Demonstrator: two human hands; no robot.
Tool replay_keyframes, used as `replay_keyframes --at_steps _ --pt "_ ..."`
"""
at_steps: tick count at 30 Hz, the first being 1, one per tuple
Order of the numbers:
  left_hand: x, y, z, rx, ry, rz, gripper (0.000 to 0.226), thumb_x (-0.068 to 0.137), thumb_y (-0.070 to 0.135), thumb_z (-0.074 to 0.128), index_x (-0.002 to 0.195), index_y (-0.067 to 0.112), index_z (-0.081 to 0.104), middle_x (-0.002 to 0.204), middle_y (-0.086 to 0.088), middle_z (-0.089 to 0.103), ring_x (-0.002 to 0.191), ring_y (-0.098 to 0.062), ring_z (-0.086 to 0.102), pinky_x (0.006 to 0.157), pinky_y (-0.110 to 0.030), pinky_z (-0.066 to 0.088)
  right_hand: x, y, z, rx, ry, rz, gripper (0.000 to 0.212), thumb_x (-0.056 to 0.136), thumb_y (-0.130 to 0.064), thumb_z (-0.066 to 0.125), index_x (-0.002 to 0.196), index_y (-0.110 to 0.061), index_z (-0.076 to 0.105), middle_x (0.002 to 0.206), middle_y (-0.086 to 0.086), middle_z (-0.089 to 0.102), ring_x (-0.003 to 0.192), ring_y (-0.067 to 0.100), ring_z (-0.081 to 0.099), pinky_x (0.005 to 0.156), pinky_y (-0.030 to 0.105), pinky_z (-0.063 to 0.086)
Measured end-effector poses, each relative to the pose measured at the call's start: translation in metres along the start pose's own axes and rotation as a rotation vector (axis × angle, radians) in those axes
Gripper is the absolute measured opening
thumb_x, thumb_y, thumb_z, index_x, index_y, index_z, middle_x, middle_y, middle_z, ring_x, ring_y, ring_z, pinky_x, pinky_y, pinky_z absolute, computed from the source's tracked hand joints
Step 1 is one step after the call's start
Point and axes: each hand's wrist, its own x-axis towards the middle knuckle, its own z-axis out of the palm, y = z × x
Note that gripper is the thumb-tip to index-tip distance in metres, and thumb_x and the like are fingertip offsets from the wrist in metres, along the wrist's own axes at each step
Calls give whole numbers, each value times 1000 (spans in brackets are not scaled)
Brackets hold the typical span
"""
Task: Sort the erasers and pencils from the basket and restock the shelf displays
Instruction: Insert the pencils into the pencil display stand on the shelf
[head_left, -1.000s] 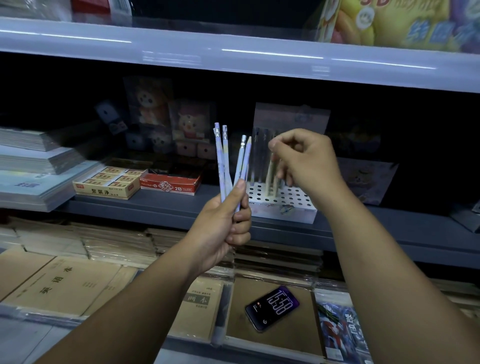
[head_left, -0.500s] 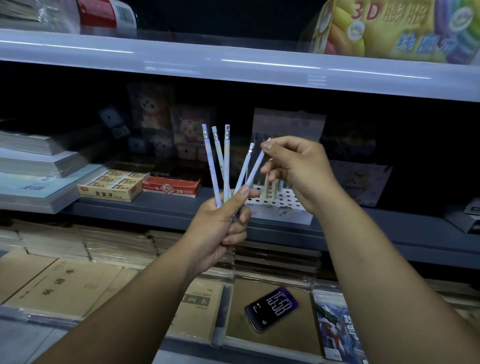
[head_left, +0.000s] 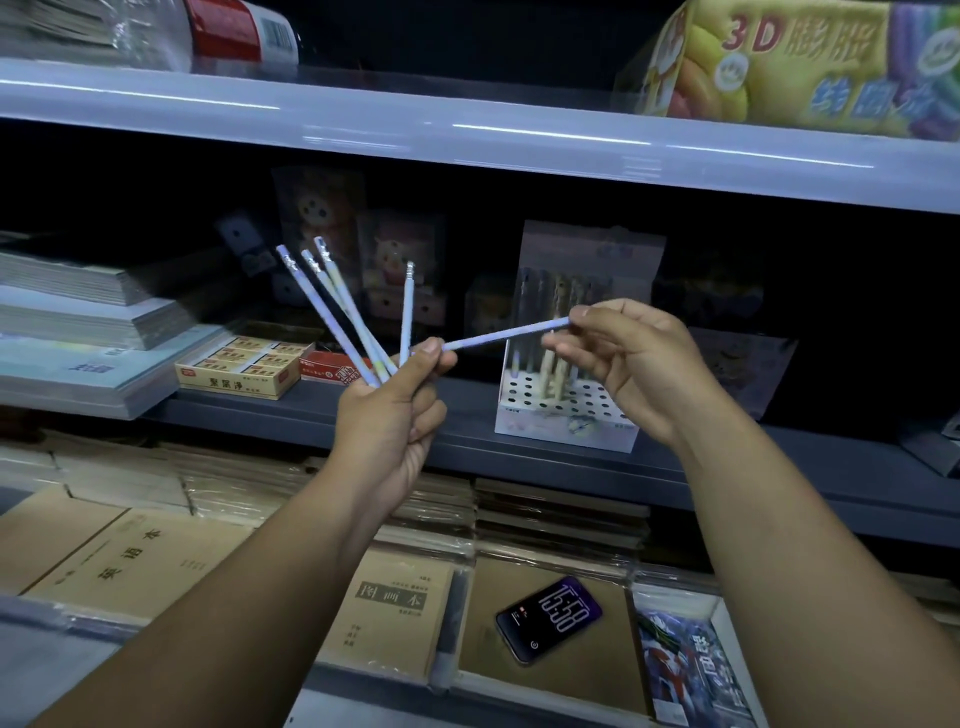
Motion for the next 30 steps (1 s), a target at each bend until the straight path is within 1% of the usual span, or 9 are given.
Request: replay_keyframes --at_steps 3,6,8,12,16,22,24,28,30 --pt "2 4 -5 -52 17 10 11 95 10 67 101 0 66 85 -11 68 39 -1 30 35 -13 25 -5 1 -7 -142 -159 100 9 91 -1 66 95 7 67 85 22 72 70 22 74 61 19 59" --pt "4 6 -9 -62 3 4 21 96 11 66 112 -2 65 86 -10 68 39 -1 30 34 -13 25 -8 7 -6 -299 -258 175 11 86 -2 72 93 6 71 88 25 72 67 23 71 57 20 59" --pt "4 6 -10 -52 3 2 23 96 11 66 114 -3 66 86 -10 69 39 -1 30 34 -13 25 -8 14 -2 -340 -269 191 13 85 -1 73 94 7 71 88 26 72 67 26 72 55 22 59" --pt "2 0 -7 -9 -8 -5 16 94 10 67 106 -1 68 87 -11 71 40 0 31 35 -13 24 -7 24 9 -336 -268 156 12 86 0 72 94 8 68 90 27 72 69 29 72 54 25 58" --pt "-2 -6 -2 56 -19 -22 22 94 10 69 111 -2 68 84 -9 72 40 -1 28 36 -14 22 -7 30 20 -367 -291 128 12 86 0 73 93 7 66 87 24 73 68 30 71 53 27 57" --pt "-3 -9 -6 111 -79 -68 37 91 16 73 119 -7 65 68 -2 51 41 -4 26 36 -16 21 -8 38 25 -535 -389 138 20 87 -10 76 95 6 66 88 19 74 76 32 73 63 35 55" --pt "-3 -10 -6 145 -99 -86 37 89 16 74 117 -7 67 66 -2 46 41 -4 25 36 -16 20 -6 35 25 -525 -353 126 17 90 -13 74 95 2 69 85 16 73 73 31 71 60 34 53" --pt "-5 -15 -6 245 -128 -130 42 86 17 76 116 -11 67 62 -1 40 41 -5 22 38 -18 16 2 29 26 -416 -136 -7 9 91 -14 73 94 -5 72 84 12 73 62 25 65 51 29 47" --pt "-5 -18 -6 284 -148 -161 42 86 17 76 115 -12 67 61 -1 39 41 -5 21 38 -18 16 6 28 27 -370 -110 -50 11 91 -12 73 98 -4 73 87 13 74 61 23 63 50 27 45"
